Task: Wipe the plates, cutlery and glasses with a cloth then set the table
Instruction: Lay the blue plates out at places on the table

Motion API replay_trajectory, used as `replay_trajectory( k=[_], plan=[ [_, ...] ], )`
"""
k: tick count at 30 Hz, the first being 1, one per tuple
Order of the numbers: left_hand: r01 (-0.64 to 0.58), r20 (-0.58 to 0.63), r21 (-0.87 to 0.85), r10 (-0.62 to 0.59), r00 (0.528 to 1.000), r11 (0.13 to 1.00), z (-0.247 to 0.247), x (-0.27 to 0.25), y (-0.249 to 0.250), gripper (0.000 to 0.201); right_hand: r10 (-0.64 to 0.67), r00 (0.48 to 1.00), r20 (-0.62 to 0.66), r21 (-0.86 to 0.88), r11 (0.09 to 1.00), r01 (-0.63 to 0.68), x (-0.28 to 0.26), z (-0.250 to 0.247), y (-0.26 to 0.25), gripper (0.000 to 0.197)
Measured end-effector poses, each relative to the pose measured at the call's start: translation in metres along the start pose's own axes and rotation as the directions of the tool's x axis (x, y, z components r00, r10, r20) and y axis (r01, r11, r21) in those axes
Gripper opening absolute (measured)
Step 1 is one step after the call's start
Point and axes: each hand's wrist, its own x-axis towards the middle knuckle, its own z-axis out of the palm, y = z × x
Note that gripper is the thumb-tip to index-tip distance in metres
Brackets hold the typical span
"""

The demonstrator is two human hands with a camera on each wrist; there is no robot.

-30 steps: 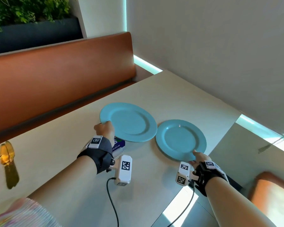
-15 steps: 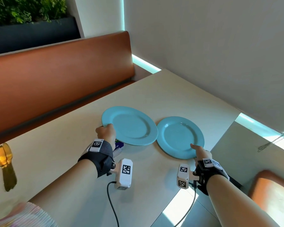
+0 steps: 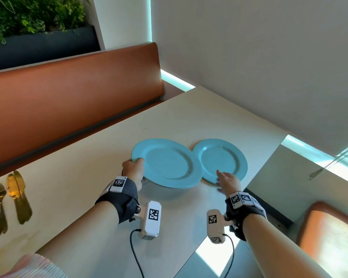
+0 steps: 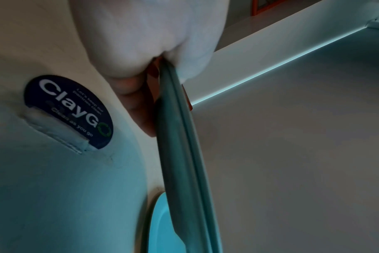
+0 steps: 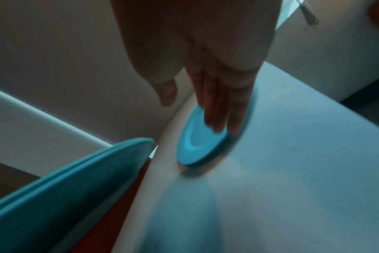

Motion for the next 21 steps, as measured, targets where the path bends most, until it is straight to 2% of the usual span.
replay_trajectory(
  k=[2, 4, 6, 9, 11, 15, 17, 21],
  plan=[
    [0.005, 0.053, 0.037, -0.007, 0.999, 0.999, -0.011, -0.01, -0.004, 0.028, 0.06, 0.981, 0.183, 0.146, 0.985, -0.087, -0.026, 0.013, -0.001, 0.034],
    [-0.002, 0.089, 0.059, -0.003, 0.996, 0.998, -0.025, -0.019, -0.01, 0.044, 0.056, 0.968, 0.246, 0.156, 0.983, -0.097, -0.048, 0.024, 0.003, 0.027],
    [-0.006, 0.113, 0.107, -0.006, 0.994, 0.994, -0.043, -0.029, -0.019, 0.06, 0.026, 0.975, 0.223, 0.154, 0.986, -0.061, -0.07, 0.032, 0.011, 0.013],
    [-0.014, 0.12, 0.137, -0.003, 0.993, 0.99, -0.079, -0.047, -0.03, 0.039, 0.031, 0.987, 0.16, 0.155, 0.986, -0.056, -0.1, 0.04, 0.03, 0.016],
    [-0.013, 0.107, 0.127, 0.0, 0.994, 0.992, -0.104, -0.056, -0.036, 0.035, 0.045, 0.99, 0.137, 0.19, 0.979, -0.071, -0.123, 0.044, 0.041, 0.01],
    [-0.042, -0.045, 0.216, 0.053, 0.998, 0.976, -0.157, -0.071, -0.035, 0.051, 0.099, 0.985, 0.141, 0.423, 0.893, -0.151, -0.163, 0.051, 0.063, 0.011],
    [-0.038, -0.142, 0.249, 0.075, 0.987, 0.968, -0.183, -0.078, -0.029, 0.059, 0.113, 0.986, 0.12, 0.442, 0.884, -0.155, -0.176, 0.057, 0.075, 0.009],
    [-0.017, -0.276, 0.281, 0.098, 0.956, 0.96, -0.22, -0.088, -0.013, 0.062, 0.154, 0.985, 0.082, 0.473, 0.864, -0.174, -0.196, 0.07, 0.09, 0.019]
  ],
)
